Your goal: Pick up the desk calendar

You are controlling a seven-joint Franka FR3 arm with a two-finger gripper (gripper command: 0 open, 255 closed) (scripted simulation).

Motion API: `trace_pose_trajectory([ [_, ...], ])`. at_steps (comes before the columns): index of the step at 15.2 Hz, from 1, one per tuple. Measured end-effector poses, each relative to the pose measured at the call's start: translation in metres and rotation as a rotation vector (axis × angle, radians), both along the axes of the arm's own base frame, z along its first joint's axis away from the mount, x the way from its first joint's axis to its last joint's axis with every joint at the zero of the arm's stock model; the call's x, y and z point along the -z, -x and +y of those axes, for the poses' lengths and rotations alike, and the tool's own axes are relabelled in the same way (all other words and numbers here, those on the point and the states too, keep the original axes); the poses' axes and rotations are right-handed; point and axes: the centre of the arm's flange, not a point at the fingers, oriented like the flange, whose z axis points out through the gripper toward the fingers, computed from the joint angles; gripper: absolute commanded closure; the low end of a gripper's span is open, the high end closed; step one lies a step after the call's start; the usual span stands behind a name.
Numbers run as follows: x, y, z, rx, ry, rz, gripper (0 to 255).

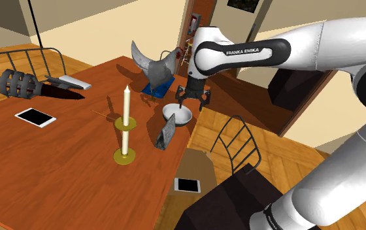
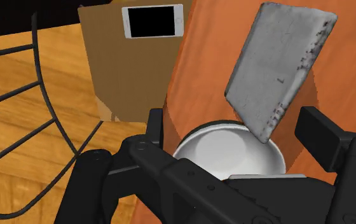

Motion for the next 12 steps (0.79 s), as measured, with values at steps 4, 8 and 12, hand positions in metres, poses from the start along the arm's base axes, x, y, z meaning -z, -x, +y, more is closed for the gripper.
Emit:
trace_pose_trajectory([
  [4,0.031,-0.044,0.002,0.131,-0.012,0.022,0],
  [8,0.070,-0.085,-0.004,0.262,-0.023,0.044,0],
  [12,0.097,-0.104,-0.007,0.331,-0.028,0.057,0],
])
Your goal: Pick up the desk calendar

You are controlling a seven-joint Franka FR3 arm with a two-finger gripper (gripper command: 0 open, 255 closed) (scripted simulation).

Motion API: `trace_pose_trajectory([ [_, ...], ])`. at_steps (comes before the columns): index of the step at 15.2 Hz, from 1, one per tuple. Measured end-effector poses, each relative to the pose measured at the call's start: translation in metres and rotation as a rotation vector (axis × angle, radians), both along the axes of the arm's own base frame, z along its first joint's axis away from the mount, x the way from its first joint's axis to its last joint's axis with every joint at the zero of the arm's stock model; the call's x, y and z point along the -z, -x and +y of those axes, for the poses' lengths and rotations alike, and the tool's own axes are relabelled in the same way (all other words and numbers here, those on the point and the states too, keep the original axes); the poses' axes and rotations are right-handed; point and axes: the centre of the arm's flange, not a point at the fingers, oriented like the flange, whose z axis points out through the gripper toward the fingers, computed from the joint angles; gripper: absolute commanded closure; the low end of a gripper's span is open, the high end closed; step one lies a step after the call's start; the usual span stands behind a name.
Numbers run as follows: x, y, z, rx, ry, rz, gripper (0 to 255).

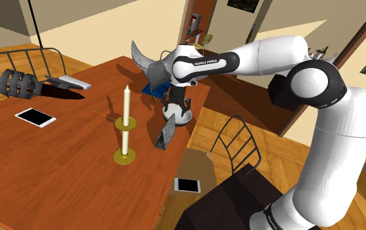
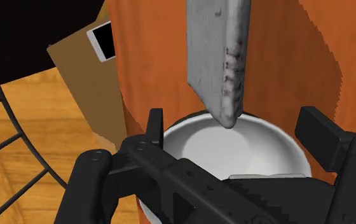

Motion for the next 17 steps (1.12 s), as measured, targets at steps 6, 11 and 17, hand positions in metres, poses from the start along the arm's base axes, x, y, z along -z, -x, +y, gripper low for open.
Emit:
trace_pose_trajectory([
  [6,0.032,-0.003,0.000,0.006,0.000,0.001,0],
  [11,0.033,-0.002,0.001,0.005,-0.001,0.000,255],
  [17,0.033,-0.002,0.001,0.005,-0.001,-0.001,255],
])
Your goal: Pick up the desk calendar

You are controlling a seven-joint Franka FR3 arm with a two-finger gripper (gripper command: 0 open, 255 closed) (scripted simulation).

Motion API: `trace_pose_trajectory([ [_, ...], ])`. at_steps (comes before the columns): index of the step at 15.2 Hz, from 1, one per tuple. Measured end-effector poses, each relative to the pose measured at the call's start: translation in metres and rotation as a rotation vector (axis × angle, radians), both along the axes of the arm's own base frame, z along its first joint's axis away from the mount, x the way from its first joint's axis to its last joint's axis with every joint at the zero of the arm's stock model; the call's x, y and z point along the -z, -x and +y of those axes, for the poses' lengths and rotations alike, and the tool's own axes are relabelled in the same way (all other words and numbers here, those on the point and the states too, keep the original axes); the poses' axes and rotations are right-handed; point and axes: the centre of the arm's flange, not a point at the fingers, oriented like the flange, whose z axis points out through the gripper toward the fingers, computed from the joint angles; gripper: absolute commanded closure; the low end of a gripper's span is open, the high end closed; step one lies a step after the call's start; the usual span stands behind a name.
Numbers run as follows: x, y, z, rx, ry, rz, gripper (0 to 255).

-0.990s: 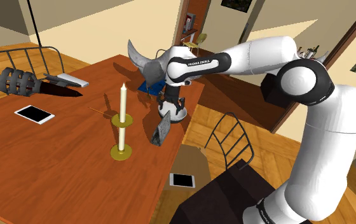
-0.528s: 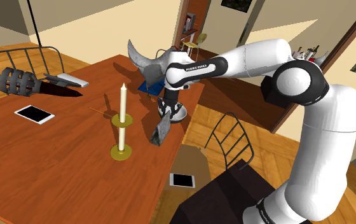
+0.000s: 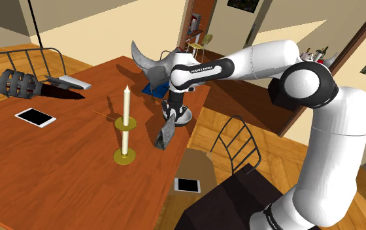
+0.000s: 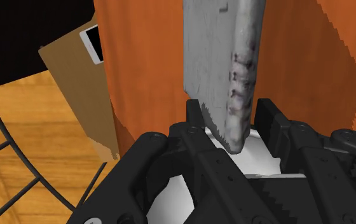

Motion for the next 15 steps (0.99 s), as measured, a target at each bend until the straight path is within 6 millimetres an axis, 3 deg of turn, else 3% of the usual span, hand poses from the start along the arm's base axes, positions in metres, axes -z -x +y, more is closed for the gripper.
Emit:
trace_pose_trajectory([
  [15,-0.071,0.001,0.000,0.000,0.000,0.002,255],
])
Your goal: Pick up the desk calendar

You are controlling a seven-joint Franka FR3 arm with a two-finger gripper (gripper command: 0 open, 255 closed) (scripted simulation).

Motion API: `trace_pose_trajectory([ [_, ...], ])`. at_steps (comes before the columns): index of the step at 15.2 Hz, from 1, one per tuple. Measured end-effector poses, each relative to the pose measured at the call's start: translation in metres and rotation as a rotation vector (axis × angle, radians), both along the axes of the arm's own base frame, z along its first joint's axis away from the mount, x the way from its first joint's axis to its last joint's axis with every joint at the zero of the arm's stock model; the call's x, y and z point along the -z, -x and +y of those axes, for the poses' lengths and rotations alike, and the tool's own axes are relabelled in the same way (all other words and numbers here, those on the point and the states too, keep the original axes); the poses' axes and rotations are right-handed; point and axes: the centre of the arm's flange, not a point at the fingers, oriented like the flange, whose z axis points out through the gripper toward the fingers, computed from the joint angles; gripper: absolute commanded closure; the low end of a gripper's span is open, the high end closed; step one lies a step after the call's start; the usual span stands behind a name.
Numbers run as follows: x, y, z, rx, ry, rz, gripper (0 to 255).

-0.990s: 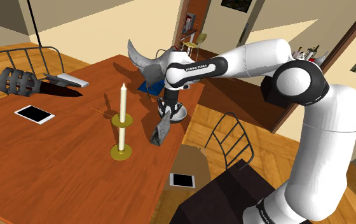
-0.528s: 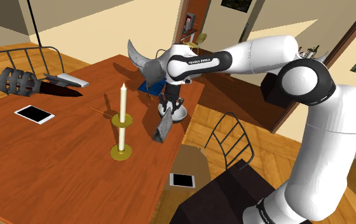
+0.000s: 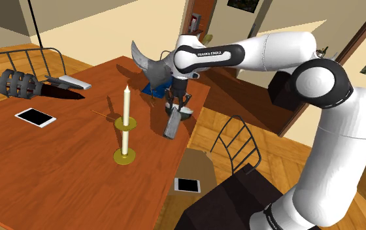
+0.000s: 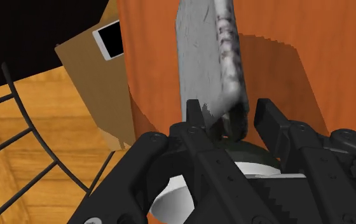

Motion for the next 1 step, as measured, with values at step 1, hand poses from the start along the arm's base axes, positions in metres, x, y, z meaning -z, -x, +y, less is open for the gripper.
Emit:
trace_pose_trajectory([
  [1,-0.0032,-0.0004,-0.0001,0.000,0.000,0.000,255],
])
